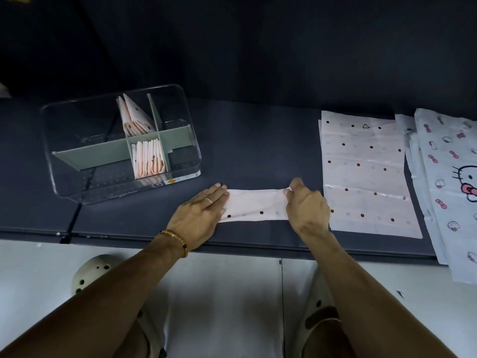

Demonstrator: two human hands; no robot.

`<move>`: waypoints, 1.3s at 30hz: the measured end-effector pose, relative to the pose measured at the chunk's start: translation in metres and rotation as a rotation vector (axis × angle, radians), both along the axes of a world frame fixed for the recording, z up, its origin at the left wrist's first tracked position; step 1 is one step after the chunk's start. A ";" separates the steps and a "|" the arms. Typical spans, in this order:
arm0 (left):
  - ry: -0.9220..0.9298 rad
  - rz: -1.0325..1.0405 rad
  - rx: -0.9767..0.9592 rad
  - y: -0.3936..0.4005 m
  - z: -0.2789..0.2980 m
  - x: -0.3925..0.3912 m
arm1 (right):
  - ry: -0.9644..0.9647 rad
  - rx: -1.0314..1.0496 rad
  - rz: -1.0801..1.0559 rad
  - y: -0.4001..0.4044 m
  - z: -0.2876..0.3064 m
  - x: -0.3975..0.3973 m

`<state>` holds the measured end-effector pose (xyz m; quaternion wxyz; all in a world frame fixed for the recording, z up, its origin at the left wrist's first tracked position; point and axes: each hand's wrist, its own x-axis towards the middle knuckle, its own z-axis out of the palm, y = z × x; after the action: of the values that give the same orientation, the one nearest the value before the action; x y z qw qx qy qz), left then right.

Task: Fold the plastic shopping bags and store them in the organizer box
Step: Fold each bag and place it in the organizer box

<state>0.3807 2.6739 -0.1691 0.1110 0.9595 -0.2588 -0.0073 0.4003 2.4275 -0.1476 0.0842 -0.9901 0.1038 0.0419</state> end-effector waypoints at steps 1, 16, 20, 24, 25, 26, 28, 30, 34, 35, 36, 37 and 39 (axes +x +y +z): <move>0.039 0.002 0.004 0.001 -0.002 0.001 | -0.005 -0.014 0.001 0.001 -0.001 -0.001; 0.077 0.003 0.006 0.002 -0.001 -0.001 | -0.058 0.183 0.486 0.088 -0.023 -0.044; 0.090 -0.008 0.064 0.005 -0.007 0.001 | -0.057 0.084 0.467 0.036 -0.026 -0.039; 0.110 -0.013 0.061 0.006 -0.010 0.002 | 0.018 -0.002 0.473 -0.014 -0.022 -0.039; 0.126 -0.007 0.063 0.005 -0.010 0.002 | 0.066 -0.020 0.470 -0.024 -0.020 -0.038; 0.133 0.004 0.056 0.004 -0.008 0.001 | 0.105 -0.033 0.457 -0.032 -0.019 -0.037; 0.121 0.042 0.023 0.003 0.000 -0.003 | 0.133 -0.094 0.417 -0.036 -0.016 -0.035; 0.080 0.068 0.021 0.002 0.008 -0.012 | 0.072 -0.135 0.365 -0.023 -0.004 -0.038; -0.028 0.142 0.112 0.001 0.017 -0.036 | -0.173 -0.036 0.541 0.028 0.003 -0.058; 0.000 0.141 0.125 0.003 0.019 -0.041 | -0.173 -0.021 0.586 0.037 0.002 -0.064; 0.036 0.126 0.128 0.008 0.019 -0.045 | -0.164 0.001 0.592 0.042 0.001 -0.068; 0.094 0.089 0.139 0.014 0.019 -0.049 | -0.153 0.029 0.578 0.043 0.000 -0.070; 0.178 -0.033 0.192 0.026 0.017 -0.053 | -0.141 0.050 0.583 0.038 -0.002 -0.073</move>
<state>0.3279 2.6999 -0.1517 0.0409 0.9569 -0.2616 -0.1190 0.3272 2.4653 -0.1493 0.1000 -0.9763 -0.1920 -0.0019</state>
